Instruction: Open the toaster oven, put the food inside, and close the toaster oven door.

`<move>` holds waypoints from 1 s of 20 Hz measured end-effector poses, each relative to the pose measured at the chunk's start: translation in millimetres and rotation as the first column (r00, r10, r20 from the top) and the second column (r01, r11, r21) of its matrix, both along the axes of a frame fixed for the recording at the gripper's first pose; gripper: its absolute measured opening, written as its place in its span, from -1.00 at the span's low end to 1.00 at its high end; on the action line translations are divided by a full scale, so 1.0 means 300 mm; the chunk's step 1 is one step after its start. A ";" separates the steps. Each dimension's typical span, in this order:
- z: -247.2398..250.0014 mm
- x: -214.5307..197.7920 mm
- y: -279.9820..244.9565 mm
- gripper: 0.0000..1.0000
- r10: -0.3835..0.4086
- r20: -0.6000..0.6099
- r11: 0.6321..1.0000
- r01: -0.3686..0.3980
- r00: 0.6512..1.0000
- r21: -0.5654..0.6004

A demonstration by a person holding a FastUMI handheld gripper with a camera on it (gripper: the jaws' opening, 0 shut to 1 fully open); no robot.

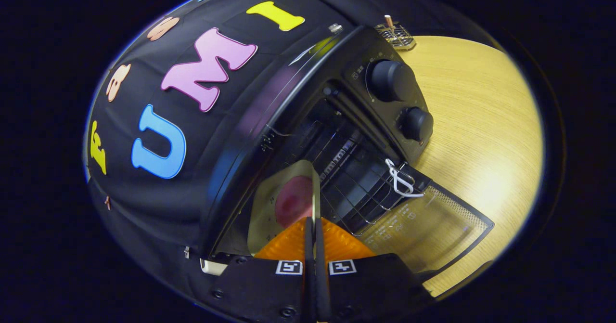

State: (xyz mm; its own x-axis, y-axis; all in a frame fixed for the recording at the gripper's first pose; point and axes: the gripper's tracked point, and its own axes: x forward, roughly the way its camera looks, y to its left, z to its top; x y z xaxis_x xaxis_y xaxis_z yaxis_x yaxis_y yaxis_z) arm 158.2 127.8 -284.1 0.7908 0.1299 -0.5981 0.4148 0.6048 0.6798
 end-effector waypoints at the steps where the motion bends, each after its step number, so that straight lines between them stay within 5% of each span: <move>1: 0.006 0.007 -0.008 -0.90 -0.019 0.005 1.000 0.019 1.000 -0.015; 4: 0.016 0.031 -0.020 -0.89 -0.055 0.020 0.998 0.056 0.998 -0.034; 8: 0.030 0.000 0.003 -0.61 -0.012 0.020 0.999 0.013 1.000 -0.052; 9: 0.037 -0.013 -0.001 -0.11 0.002 0.029 0.997 0.000 1.000 -0.075; 13: 0.053 -0.124 -0.009 0.94 0.070 0.013 0.986 -0.067 0.997 -0.150; 17: 0.085 -0.246 -0.008 0.97 0.178 0.010 0.957 -0.171 0.984 -0.235; 20: 0.097 -0.347 -0.033 0.97 0.290 -0.004 0.894 -0.273 0.957 -0.356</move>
